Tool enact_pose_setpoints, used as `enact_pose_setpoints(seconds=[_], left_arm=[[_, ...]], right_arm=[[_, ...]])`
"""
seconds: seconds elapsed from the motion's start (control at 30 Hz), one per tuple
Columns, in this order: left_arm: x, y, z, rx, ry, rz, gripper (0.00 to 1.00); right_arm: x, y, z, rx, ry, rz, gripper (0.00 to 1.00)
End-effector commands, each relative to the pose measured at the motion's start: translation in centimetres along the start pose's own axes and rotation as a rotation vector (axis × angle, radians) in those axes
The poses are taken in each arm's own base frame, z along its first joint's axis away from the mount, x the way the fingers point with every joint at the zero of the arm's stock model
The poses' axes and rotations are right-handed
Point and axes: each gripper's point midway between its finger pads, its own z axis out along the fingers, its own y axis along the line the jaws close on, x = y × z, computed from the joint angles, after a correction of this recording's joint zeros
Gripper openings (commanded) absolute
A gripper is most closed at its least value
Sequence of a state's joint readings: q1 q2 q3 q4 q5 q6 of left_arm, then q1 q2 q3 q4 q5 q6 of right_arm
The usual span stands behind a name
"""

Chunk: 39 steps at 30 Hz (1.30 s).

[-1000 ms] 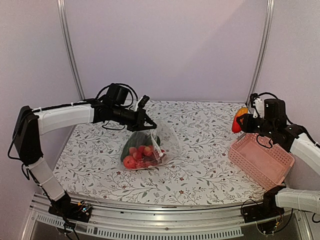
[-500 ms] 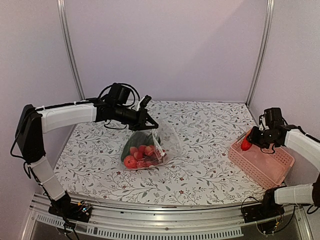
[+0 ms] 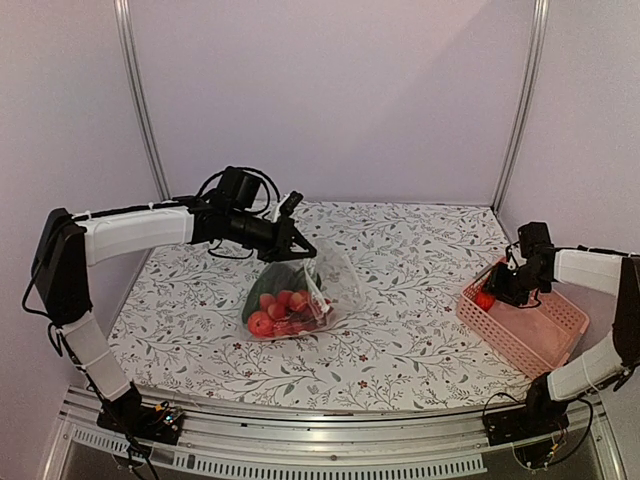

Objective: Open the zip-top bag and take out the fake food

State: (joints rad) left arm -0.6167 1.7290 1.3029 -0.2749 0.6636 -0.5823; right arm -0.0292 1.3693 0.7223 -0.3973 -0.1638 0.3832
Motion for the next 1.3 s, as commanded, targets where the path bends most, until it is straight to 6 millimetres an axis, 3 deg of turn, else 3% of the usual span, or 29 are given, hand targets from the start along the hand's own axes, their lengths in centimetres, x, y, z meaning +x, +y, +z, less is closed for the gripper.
enact_pose_setpoints(seconds=[0.0, 0.13, 0.23, 0.4, 0.5, 0.67, 0.83, 1.0, 1.27], left_arm=[[-0.3, 0.7, -0.2, -0.006, 0.001, 0.002, 0.00], [-0.4, 0.8, -0.6, -0.014, -0.004, 0.002, 0.00], [-0.5, 0.7, -0.8, -0.010, -0.006, 0.002, 0.00], [-0.3, 0.2, -0.9, 0.015, 0.003, 0.013, 0.00], [-0.2, -0.3, -1.0, 0.043, 0.010, 0.024, 0.00], [0.6, -1.7, -1.1, 0.108, 0.030, 0.043, 0.00], [1.4, -2.5, -0.8, 0.152, 0.045, 0.048, 0.00], [1.8, -2.6, -0.2, 0.161, 0.055, 0.045, 0.00], [2.6, -2.8, 0.6, 0.173, 0.062, 0.038, 0.00]], right_arm=[[-2.0, 1.4, 0.0, -0.052, -0.031, -0.024, 0.57], [-2.1, 1.5, -0.5, -0.047, -0.023, -0.026, 0.73], [-2.3, 2.0, -1.5, -0.061, -0.023, -0.044, 0.78], [-3.7, 4.9, -5.3, -0.170, -0.099, -0.159, 0.92], [-3.8, 7.6, -6.7, -0.248, -0.108, -0.249, 0.92], [-2.3, 15.0, -9.4, -0.482, -0.157, -0.431, 0.89], [-0.5, 20.8, -11.8, -0.673, -0.160, -0.553, 0.83], [2.1, 24.9, -12.0, -0.766, -0.116, -0.616, 0.77], [7.6, 30.8, -10.5, -0.855, 0.017, -0.679, 0.69]])
